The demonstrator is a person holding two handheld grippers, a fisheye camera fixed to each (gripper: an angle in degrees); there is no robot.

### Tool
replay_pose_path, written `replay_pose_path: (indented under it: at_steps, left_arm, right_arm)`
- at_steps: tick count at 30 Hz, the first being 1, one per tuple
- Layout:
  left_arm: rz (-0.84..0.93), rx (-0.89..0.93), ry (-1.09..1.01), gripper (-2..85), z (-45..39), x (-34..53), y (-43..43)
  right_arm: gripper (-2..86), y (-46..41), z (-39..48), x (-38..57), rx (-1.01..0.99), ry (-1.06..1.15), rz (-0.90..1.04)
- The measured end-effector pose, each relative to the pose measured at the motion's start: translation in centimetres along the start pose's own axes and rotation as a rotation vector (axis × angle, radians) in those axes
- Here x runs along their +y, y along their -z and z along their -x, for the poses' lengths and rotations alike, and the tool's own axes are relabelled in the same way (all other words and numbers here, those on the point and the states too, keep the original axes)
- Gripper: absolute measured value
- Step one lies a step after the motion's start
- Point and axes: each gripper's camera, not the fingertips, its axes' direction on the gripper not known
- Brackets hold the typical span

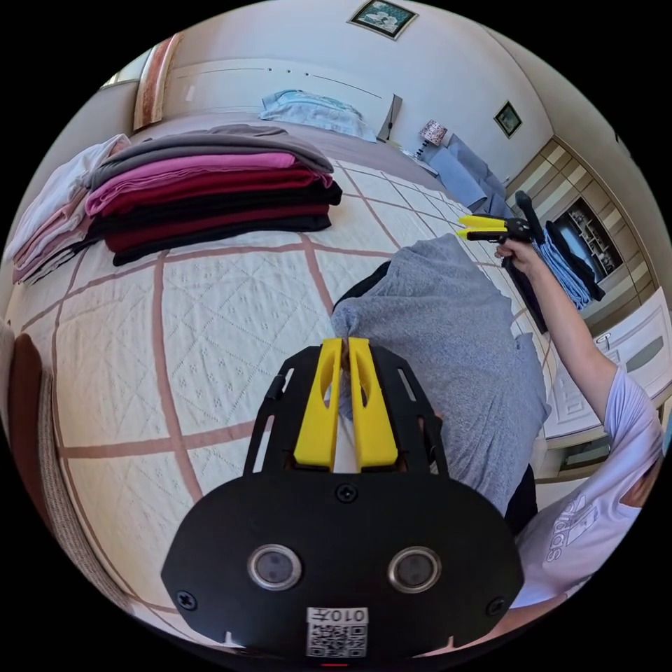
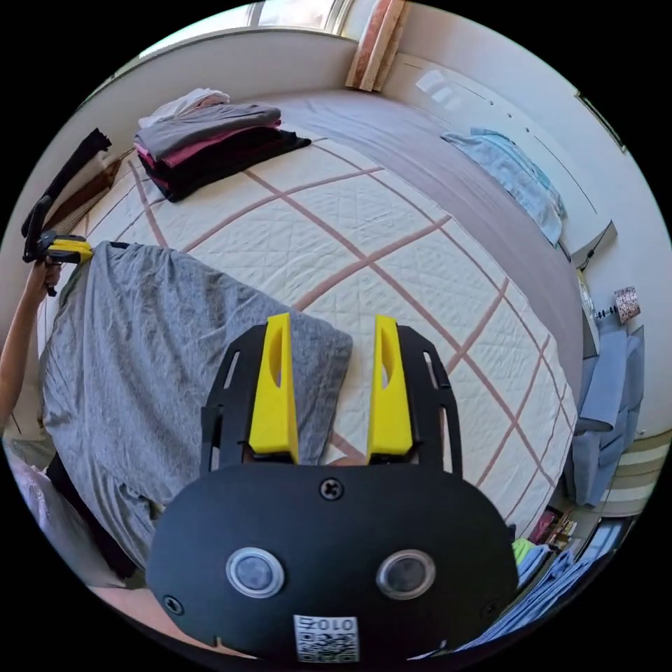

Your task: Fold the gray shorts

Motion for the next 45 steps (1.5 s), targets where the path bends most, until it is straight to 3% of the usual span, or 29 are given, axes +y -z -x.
replay_pose_path:
  at_steps: [3,7,9,11,14,16,20,24,26,29,34,39,42,45]
  left_arm:
    - [0.013,-0.002,-0.016,0.3,-0.9,-0.1,0.1]
    - [0.004,-0.009,-0.016,0.3,-2.6,-0.2,1.1]
    - [-0.046,-0.022,-0.029,0.3,-4.2,0.0,2.6]
    - [-0.122,-0.042,-0.079,0.3,-6.8,0.7,4.8]
    - [-0.227,-0.114,-0.227,0.3,-13.1,3.5,9.0]
    - [-0.254,-0.189,-0.362,0.3,-18.5,7.5,11.3]
    - [-0.212,-0.256,-0.519,0.2,-24.3,14.9,11.0]
    - [-0.014,-0.218,-0.539,0.3,-27.1,20.2,5.7]
    - [0.04,-0.245,-0.518,0.3,-27.3,21.3,4.0]
    - [-0.028,-0.25,-0.484,0.3,-27.7,22.4,5.1]
    - [-0.036,-0.306,-0.483,0.5,-28.4,23.7,8.2]
    - [-0.004,-0.279,-0.453,1.2,-27.8,26.7,9.1]
    - [-0.007,-0.247,-0.305,2.5,-26.4,28.0,9.7]
    - [-0.06,-0.097,-0.119,4.5,-24.2,28.7,10.7]
  right_arm:
    - [10.3,-4.5,0.8,-1.7,-0.065,0.017,0.162]
    - [4.9,-3.4,2.1,1.7,-0.164,0.02,0.162]
    - [4.6,-0.6,2.6,4.4,-0.128,0.029,0.103]
    - [4.0,5.8,3.4,9.5,-0.095,0.018,-0.109]
    - [3.7,14.0,6.5,19.2,-0.04,0.027,-0.35]
    - [4.3,16.6,9.1,25.8,-0.029,0.045,-0.395]
    - [6.9,14.3,15.9,39.7,-0.076,0.039,-0.304]
    - [8.7,6.3,21.4,46.8,-0.154,-0.052,-0.125]
    - [9.8,3.7,23.9,49.8,-0.13,-0.14,-0.152]
    - [10.9,4.4,24.4,52.4,-0.149,-0.229,-0.244]
    - [12.3,5.3,26.7,55.6,-0.168,-0.127,-0.255]
    - [13.4,5.2,28.3,59.2,-0.111,-0.198,-0.279]
    - [13.9,5.1,30.6,58.9,-0.053,-0.153,-0.288]
    - [14.2,4.0,30.6,58.7,-0.074,-0.281,-0.311]
